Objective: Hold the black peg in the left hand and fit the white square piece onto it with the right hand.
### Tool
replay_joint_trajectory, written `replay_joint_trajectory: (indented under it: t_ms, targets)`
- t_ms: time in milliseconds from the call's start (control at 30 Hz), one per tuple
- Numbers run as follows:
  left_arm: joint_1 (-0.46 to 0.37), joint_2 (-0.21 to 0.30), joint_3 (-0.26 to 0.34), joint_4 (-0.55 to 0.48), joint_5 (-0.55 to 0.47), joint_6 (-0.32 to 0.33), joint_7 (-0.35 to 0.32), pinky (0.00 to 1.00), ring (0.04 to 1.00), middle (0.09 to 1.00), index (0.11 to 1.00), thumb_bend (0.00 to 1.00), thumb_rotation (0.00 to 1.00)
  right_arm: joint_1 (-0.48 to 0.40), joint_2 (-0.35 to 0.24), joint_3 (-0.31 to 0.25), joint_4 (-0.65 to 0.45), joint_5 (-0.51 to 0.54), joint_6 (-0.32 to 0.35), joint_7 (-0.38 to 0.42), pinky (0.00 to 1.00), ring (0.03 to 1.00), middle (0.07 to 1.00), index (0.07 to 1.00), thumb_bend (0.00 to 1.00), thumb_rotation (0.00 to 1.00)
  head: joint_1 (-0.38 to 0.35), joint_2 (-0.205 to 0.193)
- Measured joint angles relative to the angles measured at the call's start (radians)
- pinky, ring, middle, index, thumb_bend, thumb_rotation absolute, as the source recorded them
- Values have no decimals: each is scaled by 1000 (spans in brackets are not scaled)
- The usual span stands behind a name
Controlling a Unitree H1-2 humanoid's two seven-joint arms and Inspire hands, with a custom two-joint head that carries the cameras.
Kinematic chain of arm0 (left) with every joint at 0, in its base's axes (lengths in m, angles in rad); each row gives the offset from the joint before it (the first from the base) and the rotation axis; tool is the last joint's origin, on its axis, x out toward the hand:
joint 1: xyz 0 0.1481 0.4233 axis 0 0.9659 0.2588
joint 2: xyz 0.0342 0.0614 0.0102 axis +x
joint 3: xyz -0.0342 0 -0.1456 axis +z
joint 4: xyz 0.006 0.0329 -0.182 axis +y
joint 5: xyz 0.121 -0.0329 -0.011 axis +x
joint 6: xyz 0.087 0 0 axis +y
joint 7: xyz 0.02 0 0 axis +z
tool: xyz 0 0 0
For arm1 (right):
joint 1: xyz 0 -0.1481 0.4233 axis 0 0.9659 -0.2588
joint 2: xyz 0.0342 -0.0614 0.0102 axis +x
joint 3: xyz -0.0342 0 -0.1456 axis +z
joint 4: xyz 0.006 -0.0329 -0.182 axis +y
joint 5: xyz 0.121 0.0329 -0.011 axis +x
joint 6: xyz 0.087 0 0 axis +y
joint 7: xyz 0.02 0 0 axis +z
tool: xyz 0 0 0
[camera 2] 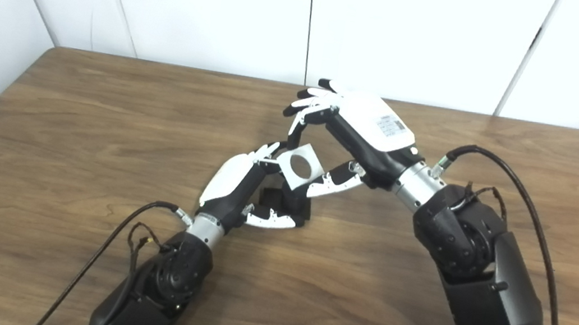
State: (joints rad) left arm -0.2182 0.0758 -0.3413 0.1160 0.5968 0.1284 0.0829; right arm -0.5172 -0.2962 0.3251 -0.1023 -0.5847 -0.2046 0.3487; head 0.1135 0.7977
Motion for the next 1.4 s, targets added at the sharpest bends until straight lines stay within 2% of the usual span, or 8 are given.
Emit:
replay_joint_trajectory:
  t_ms: [300,500,800,1400]
  targets:
    - [0,0,1,0,0,1,2,1000,1000,981,493,520,79,0,-4,23,6,-31,-2,18,932,871,774,482,517,139,6,3]
    - [0,0,1,-1,0,6,2,1000,1000,981,493,520,79,1,-15,36,7,-37,-2,38,968,878,780,483,515,141,6,5]
    - [0,0,1,-1,0,6,3,1000,1000,981,493,521,77,3,-24,37,8,-40,-2,42,1000,879,783,483,515,140,6,5]
    - [0,-4,-1,-3,0,15,2,1000,1000,982,493,521,77,4,-21,33,48,-57,-4,31,982,876,785,483,515,139,14,6]
